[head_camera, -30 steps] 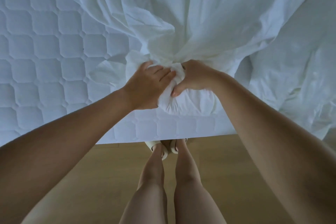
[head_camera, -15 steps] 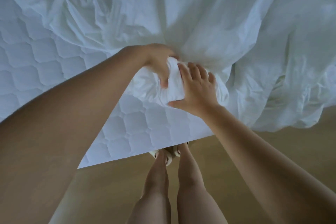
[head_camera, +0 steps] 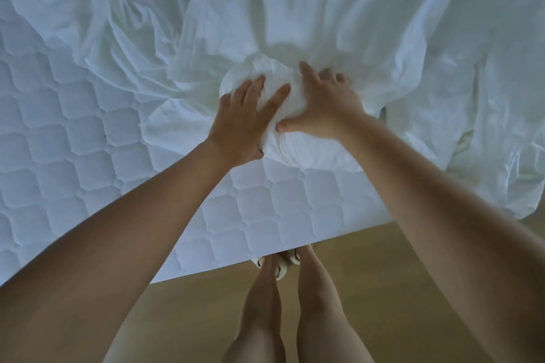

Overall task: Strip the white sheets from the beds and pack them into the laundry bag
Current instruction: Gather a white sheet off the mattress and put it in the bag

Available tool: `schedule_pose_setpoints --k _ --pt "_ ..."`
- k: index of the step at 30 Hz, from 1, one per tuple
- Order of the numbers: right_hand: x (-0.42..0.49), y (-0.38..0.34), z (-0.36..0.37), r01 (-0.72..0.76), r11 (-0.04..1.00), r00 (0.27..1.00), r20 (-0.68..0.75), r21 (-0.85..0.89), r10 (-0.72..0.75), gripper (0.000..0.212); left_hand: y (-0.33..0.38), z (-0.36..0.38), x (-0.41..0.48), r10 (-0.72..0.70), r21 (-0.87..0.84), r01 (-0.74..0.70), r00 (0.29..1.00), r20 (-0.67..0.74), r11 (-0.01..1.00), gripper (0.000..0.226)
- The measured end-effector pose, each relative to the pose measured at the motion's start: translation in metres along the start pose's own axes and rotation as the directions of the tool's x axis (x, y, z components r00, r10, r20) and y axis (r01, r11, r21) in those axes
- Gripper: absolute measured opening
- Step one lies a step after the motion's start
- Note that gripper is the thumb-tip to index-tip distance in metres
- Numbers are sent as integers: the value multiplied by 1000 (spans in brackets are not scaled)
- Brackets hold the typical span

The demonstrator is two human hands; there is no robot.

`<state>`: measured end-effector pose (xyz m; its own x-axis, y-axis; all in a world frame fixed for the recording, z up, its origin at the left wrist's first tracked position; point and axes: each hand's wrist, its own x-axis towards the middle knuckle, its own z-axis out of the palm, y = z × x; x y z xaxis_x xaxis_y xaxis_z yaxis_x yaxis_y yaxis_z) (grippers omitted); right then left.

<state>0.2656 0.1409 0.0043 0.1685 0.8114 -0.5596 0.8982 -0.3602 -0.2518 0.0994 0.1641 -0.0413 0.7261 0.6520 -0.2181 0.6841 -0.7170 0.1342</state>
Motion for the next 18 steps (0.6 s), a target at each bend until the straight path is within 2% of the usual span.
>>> schedule_pose_setpoints --k 2,4,6,11,15,18 --pt "-24 -5 18 64 988 993 -93 -137 -77 118 -4 -5 7 -38 -18 40 995 93 999 115" --pt "-37 -4 31 108 944 988 -75 -312 -137 128 -9 -16 18 -56 -16 60 982 183 998 114" --pt "-26 3 32 87 926 988 -86 -368 -127 128 -11 -30 31 -64 -68 83 970 235 994 113" --pt "0 7 1 132 963 984 -85 -234 -156 109 -13 -58 57 -110 -154 172 933 343 973 102" --pt "-6 -5 -4 161 984 986 -24 -80 -163 96 -24 -78 49 -134 -188 262 850 509 947 94" --pt "-18 -35 20 195 981 981 10 20 -195 91 -42 -80 19 -151 -171 307 792 592 936 90"
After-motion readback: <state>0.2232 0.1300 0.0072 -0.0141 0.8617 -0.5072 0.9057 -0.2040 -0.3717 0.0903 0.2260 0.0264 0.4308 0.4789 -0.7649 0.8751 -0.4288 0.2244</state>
